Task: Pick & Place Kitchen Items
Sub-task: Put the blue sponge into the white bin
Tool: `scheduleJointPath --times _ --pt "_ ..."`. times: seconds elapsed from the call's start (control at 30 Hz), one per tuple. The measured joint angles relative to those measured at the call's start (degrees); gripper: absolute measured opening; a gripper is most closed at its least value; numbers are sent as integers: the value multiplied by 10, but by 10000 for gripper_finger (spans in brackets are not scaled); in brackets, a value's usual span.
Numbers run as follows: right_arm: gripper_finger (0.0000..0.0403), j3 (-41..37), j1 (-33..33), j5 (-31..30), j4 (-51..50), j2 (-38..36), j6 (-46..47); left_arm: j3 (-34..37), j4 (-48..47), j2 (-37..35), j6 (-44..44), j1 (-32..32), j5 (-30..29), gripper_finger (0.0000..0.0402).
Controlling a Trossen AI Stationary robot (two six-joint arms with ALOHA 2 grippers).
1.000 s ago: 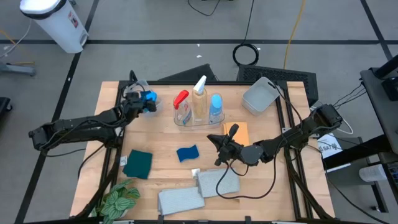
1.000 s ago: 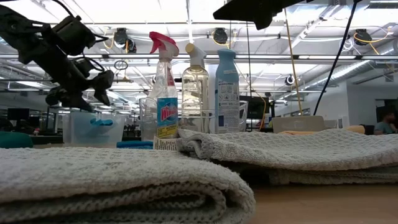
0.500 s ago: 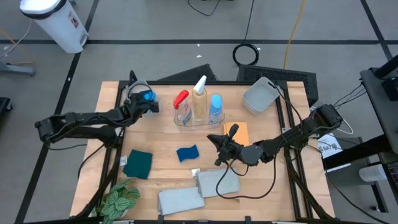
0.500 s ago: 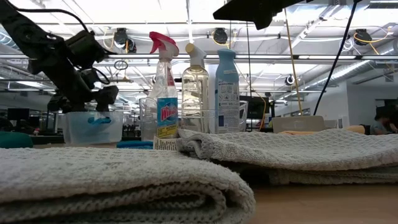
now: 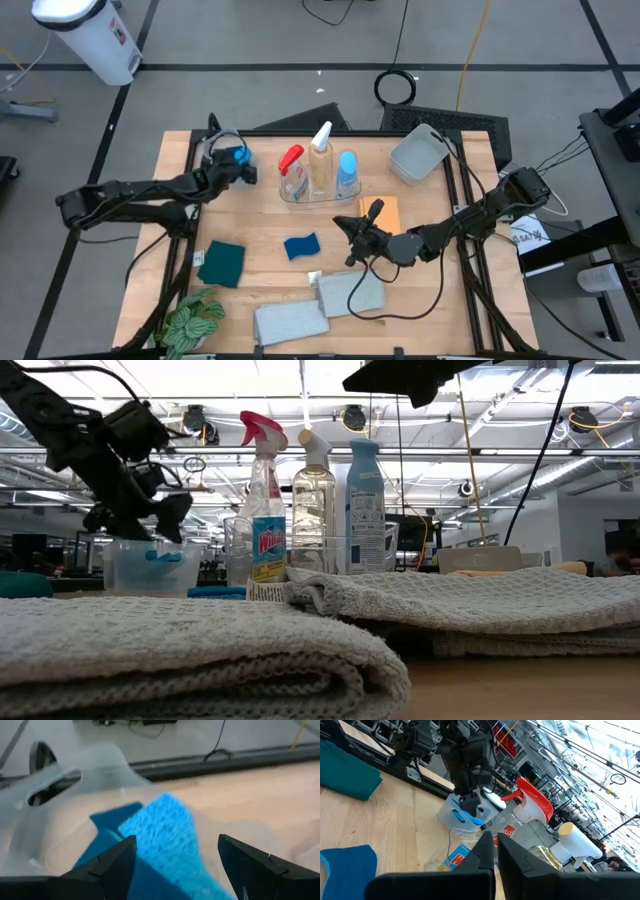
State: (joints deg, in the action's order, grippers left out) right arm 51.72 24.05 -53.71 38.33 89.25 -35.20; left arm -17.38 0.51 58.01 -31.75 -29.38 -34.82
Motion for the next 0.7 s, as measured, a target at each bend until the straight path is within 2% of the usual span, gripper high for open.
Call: scheduleJointPath --times 0.1,0.3,0.53,0.7 --pt "2 0 0 0 0 0 0 -1 2 -26 20 4 -1 285" --pt "1 0 0 0 0 0 0 -1 4 -80 46 6 46 285" --pt "1 0 0 0 3 0 0 -2 9 -134 49 6 177 285" --pt "2 0 0 0 9 0 13 -2 30 -152 49 6 246 285"
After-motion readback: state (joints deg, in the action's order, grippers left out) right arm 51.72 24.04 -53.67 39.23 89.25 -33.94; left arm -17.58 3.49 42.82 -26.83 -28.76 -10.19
